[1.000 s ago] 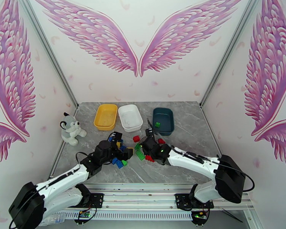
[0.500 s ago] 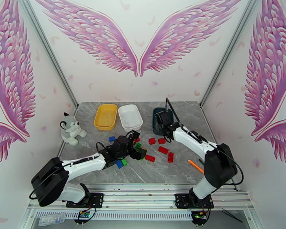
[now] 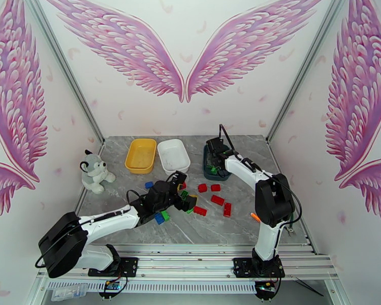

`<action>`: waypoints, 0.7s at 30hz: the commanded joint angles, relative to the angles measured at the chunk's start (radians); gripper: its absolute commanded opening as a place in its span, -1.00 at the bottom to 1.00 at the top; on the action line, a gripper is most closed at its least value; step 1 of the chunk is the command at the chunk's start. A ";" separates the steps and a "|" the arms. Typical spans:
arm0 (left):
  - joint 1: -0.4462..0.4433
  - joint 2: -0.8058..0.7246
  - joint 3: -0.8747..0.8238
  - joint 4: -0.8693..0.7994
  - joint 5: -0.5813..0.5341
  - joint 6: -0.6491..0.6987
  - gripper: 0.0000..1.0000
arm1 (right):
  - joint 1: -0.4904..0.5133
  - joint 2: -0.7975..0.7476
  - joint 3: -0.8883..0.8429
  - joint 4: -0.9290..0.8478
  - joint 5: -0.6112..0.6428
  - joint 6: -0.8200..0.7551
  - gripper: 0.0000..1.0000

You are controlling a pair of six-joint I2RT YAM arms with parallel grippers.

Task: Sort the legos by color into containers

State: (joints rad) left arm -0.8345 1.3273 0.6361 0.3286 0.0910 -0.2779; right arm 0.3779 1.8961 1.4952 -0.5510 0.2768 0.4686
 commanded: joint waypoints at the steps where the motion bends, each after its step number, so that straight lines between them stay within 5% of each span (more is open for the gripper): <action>1: -0.005 -0.074 -0.056 0.063 -0.048 0.010 0.97 | 0.005 -0.112 -0.052 -0.003 -0.022 -0.020 0.36; 11: 0.012 -0.127 -0.087 0.060 -0.079 -0.010 0.98 | 0.175 -0.452 -0.398 0.042 -0.057 -0.053 0.39; 21: 0.069 -0.143 -0.121 0.062 -0.113 -0.089 0.97 | 0.427 -0.624 -0.751 0.090 -0.005 0.095 0.55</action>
State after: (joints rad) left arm -0.7902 1.2129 0.5472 0.3798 0.0010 -0.3260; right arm 0.7650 1.3125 0.7940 -0.4866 0.2386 0.4976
